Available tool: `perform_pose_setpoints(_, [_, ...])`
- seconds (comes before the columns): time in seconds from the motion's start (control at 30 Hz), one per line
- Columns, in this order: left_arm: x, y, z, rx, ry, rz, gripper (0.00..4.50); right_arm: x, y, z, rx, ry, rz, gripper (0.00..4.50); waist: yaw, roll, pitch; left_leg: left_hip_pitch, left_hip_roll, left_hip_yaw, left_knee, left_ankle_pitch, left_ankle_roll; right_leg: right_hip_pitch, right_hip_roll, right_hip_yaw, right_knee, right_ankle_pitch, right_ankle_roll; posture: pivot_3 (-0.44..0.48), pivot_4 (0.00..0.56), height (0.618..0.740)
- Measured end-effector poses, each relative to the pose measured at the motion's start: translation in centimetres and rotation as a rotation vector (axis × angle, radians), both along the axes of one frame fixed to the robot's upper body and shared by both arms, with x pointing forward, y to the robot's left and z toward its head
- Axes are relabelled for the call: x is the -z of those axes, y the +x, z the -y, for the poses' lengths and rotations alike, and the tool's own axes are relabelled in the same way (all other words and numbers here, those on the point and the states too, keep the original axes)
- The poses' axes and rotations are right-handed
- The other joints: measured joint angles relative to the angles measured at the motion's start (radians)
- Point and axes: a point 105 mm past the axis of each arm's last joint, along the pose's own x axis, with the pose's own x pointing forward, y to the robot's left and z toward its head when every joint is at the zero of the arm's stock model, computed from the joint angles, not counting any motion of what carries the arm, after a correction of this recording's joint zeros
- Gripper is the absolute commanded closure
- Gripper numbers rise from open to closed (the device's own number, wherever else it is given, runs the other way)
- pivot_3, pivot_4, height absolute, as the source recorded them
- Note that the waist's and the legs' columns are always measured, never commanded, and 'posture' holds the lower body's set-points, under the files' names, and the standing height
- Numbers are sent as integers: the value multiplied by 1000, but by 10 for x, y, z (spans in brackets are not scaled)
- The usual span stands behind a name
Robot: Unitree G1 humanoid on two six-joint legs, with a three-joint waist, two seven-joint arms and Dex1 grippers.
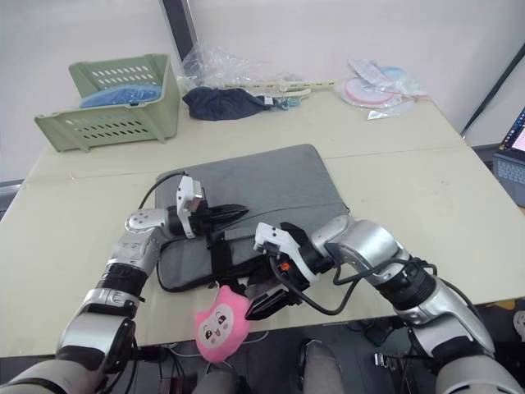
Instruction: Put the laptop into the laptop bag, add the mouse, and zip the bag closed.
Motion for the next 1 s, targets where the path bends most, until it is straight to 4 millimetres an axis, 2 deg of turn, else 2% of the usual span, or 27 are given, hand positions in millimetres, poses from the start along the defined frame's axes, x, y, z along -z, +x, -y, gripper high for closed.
perform_pose_setpoints(0.3, [0,0,0,-3,-1,0,4465,1,-2,-4,50,-57,-115,0,0,0,0,0,0,0,0,0,0,0,0,0,0,0,0,0,150,740])
perform_pose_setpoints(0.47, [0,0,0,-4,0,0,4465,-6,0,-9,94,-51,-198,0,0,0,0,0,0,0,0,0,0,0,0,0,0,0,0,0,150,740])
perform_pose_setpoints(1.0, [0,0,0,-5,0,0,4465,0,-1,-14,143,-114,-244,0,-1,0,0,0,0,0,0,0,0,0,0,0,0,0,0,0,150,740])
